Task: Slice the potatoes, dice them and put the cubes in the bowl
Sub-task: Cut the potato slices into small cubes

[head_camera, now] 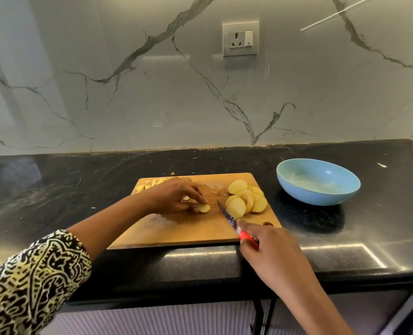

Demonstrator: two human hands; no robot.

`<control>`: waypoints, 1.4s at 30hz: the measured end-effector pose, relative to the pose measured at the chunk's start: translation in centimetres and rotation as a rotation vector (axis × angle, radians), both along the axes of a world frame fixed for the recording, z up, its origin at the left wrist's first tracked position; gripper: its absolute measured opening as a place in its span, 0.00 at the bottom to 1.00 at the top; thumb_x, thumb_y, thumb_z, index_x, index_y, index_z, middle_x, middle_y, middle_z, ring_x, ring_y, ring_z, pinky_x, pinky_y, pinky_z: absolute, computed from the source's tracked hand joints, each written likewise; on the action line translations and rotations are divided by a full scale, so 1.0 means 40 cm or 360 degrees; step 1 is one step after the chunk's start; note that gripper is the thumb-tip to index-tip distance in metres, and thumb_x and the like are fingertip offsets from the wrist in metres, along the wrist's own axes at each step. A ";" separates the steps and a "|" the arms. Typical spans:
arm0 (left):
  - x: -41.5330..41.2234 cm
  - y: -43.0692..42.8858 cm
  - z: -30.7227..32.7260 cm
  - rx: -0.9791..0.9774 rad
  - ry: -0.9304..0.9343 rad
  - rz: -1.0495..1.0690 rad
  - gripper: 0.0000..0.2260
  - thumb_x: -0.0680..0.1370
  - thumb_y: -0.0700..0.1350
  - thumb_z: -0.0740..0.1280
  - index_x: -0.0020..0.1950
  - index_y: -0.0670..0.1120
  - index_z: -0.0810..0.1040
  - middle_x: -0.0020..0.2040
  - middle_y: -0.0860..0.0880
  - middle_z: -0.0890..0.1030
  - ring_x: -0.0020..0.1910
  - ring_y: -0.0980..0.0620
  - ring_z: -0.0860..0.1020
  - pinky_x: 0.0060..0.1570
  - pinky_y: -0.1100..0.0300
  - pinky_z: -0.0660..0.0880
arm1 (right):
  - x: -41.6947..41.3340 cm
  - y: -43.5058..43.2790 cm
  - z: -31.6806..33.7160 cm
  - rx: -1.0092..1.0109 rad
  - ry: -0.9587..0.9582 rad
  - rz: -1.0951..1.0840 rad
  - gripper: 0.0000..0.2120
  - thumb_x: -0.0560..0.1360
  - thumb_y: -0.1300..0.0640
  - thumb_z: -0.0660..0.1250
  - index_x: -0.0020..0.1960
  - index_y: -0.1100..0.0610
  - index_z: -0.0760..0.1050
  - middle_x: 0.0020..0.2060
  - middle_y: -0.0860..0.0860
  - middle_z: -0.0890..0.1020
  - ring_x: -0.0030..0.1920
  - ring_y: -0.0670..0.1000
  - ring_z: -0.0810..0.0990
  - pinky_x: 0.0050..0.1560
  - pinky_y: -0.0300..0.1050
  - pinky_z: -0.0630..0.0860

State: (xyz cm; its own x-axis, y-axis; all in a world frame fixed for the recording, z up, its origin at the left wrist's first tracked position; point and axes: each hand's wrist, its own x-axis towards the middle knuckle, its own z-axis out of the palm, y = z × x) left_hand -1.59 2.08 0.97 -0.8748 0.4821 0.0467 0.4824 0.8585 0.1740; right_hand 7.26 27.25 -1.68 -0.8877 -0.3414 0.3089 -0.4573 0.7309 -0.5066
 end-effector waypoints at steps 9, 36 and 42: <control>0.065 0.050 -0.048 0.0016 0.0343 0.0374 0.16 0.77 0.55 0.65 0.61 0.50 0.79 0.56 0.53 0.79 0.53 0.58 0.71 0.53 0.65 0.67 | -0.026 -0.064 -0.002 0.0186 0.0115 0.0009 0.17 0.79 0.52 0.58 0.68 0.46 0.71 0.47 0.46 0.81 0.45 0.46 0.77 0.39 0.38 0.68; 0.073 0.038 -0.084 -0.0066 0.0601 0.0740 0.17 0.78 0.62 0.59 0.62 0.57 0.76 0.61 0.56 0.75 0.60 0.55 0.70 0.60 0.54 0.62 | -0.044 -0.075 0.054 0.0396 -0.0008 0.0089 0.18 0.78 0.53 0.62 0.67 0.45 0.73 0.39 0.43 0.78 0.34 0.42 0.72 0.32 0.34 0.66; 0.066 0.031 -0.077 0.0083 0.0598 0.0487 0.19 0.77 0.59 0.62 0.68 0.57 0.72 0.66 0.54 0.73 0.65 0.54 0.68 0.63 0.55 0.64 | -0.074 -0.049 0.014 -0.0069 0.0207 -0.0117 0.19 0.78 0.53 0.63 0.68 0.43 0.72 0.27 0.40 0.69 0.28 0.44 0.69 0.29 0.34 0.66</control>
